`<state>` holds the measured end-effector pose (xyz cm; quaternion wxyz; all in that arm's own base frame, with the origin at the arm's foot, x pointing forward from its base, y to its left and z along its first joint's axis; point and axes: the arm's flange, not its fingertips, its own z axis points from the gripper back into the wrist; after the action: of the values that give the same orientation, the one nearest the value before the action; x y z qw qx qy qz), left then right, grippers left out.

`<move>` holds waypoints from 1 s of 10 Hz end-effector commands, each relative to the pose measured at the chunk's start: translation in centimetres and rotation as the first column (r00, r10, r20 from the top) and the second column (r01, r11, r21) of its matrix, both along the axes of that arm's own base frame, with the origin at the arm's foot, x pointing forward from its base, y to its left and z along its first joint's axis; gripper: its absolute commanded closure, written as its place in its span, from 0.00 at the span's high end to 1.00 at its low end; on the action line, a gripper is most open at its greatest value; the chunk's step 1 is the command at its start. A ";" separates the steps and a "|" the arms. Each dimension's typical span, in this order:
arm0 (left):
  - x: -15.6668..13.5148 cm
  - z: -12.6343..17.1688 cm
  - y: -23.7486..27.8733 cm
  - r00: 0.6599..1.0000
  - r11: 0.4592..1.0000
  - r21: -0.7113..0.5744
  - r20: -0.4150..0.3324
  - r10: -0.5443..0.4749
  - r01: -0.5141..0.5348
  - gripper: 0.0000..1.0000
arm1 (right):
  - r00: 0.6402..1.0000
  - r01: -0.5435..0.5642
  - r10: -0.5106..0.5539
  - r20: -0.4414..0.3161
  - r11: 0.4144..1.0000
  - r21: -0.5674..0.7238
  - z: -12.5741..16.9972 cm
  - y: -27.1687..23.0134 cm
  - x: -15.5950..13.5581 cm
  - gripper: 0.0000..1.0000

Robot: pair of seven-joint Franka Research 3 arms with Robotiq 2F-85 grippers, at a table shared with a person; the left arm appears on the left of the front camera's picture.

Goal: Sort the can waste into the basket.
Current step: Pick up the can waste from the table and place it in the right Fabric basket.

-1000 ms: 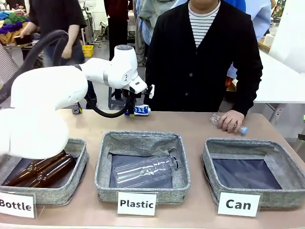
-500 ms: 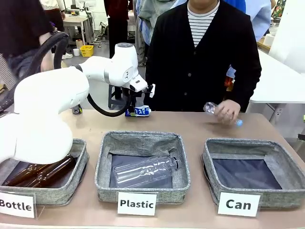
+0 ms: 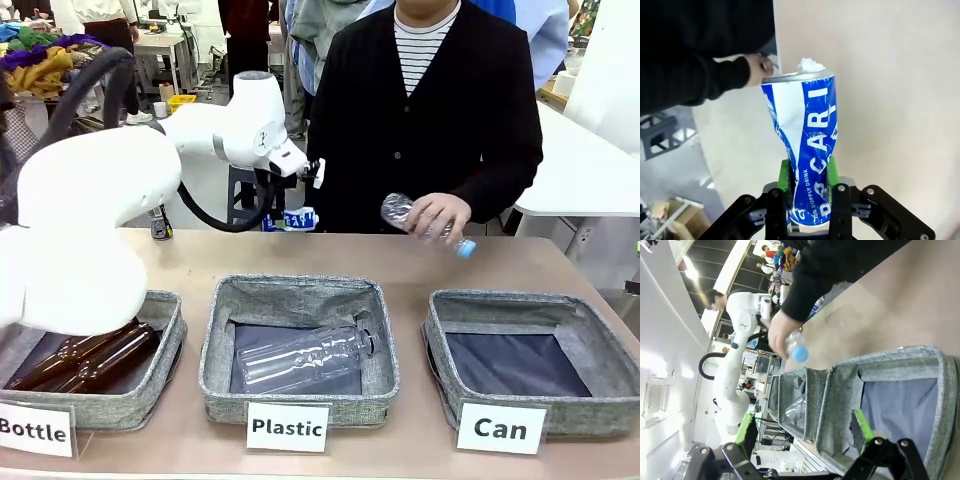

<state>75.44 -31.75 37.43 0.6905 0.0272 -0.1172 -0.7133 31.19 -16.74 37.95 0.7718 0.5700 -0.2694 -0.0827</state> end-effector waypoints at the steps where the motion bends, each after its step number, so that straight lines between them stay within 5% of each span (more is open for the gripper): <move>1: -6.2 4.1 4.4 1.000 0.999 -0.033 -0.013 -0.005 0.004 0.00 | 0.999 0.003 -0.004 0.032 1.000 0.002 0.1 0.0 0.2 1.00; 3: -14.0 9.2 11.4 1.000 1.000 -0.029 -0.004 0.005 -0.005 0.00 | 0.999 0.003 -0.004 0.032 1.000 0.002 0.1 0.0 0.2 1.00; 5: -21.9 11.5 19.1 0.998 0.998 -0.056 0.046 0.039 -0.036 0.00 | 0.999 0.003 -0.004 0.032 1.000 0.002 0.1 0.0 0.2 1.00; 6: -25.7 12.1 23.1 0.987 0.987 -0.099 0.095 0.132 -0.123 0.00 | 0.999 0.003 -0.004 0.032 1.000 0.002 0.1 0.0 0.2 1.00; 7: -30.0 12.1 27.1 0.968 0.977 -0.095 0.146 0.205 -0.193 0.00 | 0.999 0.003 -0.004 0.032 1.000 0.002 0.1 0.0 0.2 1.00; 8: -33.5 11.3 30.4 0.956 0.984 -0.003 0.238 0.173 -0.177 0.00 | 0.999 0.003 -0.004 0.032 1.000 0.002 0.1 0.0 0.2 1.00; 10: -38.8 9.2 36.8 0.976 0.988 0.124 0.206 0.069 -0.096 0.00 | 0.999 0.003 -0.004 0.032 1.000 0.002 0.1 0.0 0.2 1.00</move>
<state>70.86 -8.55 62.35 0.7217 0.1301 -0.1568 -0.6615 31.19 -16.74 37.95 0.7718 0.5700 -0.2694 -0.0827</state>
